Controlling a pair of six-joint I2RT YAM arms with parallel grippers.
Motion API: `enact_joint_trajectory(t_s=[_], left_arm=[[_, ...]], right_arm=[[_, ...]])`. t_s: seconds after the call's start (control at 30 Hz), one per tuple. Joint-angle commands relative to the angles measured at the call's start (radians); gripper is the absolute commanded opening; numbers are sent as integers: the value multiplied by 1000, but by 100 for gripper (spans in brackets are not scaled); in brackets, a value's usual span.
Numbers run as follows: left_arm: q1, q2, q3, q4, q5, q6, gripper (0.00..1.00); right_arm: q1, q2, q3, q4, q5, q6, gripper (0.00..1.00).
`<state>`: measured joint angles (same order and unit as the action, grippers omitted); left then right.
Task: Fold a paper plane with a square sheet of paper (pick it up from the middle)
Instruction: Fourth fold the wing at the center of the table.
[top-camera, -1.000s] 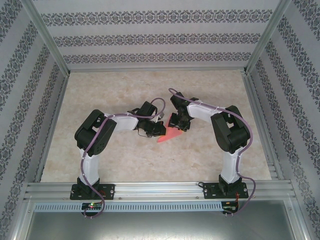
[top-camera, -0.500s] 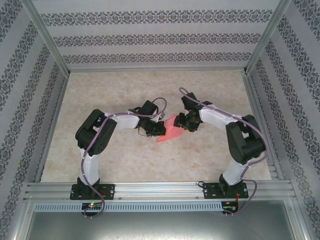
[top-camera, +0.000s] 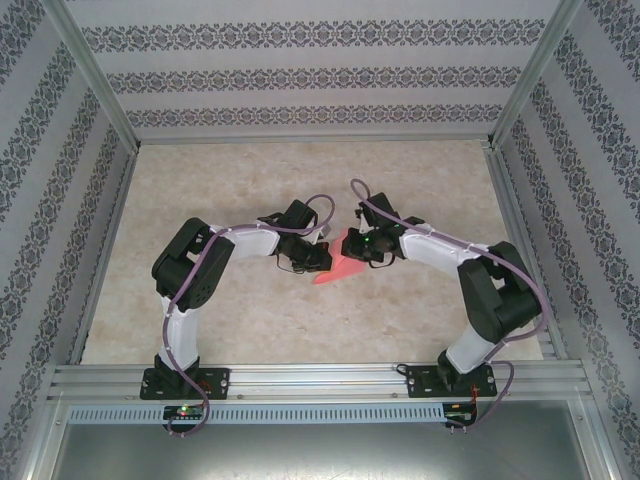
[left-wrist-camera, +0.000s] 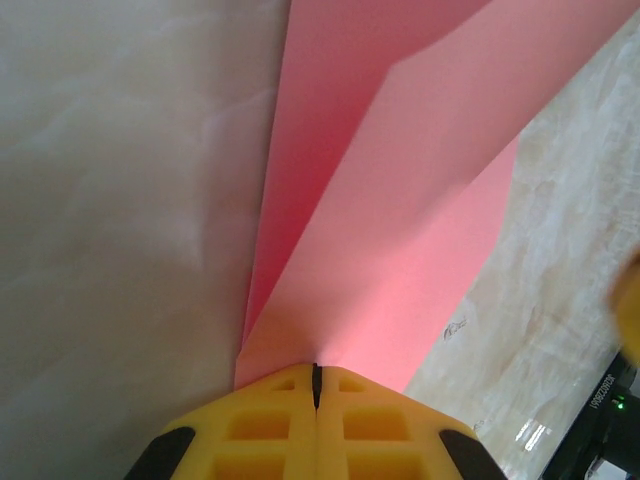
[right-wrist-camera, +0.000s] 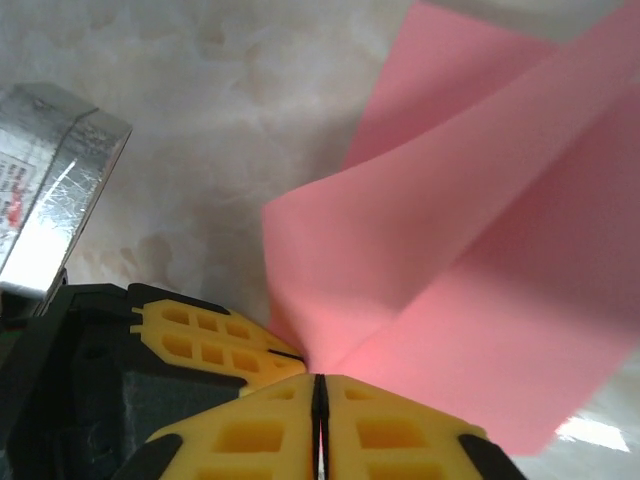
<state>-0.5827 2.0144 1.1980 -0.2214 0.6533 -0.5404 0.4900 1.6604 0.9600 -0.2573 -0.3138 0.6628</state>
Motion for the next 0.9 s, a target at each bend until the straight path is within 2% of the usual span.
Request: enact_joint_trajectory(t_s=[0.0,0.53,0.87], left_arm=[[-11,72,-31,-136,-89,36,0],[-11,67,-34,-133,-87,28,0],[-11,61,-49,-138,-91,33,0]], right_arm=[[19,42,1,74,-5,33,8],[29,128,-19,131,-31,49,7],[-9,137,-46,114,31,52,6]])
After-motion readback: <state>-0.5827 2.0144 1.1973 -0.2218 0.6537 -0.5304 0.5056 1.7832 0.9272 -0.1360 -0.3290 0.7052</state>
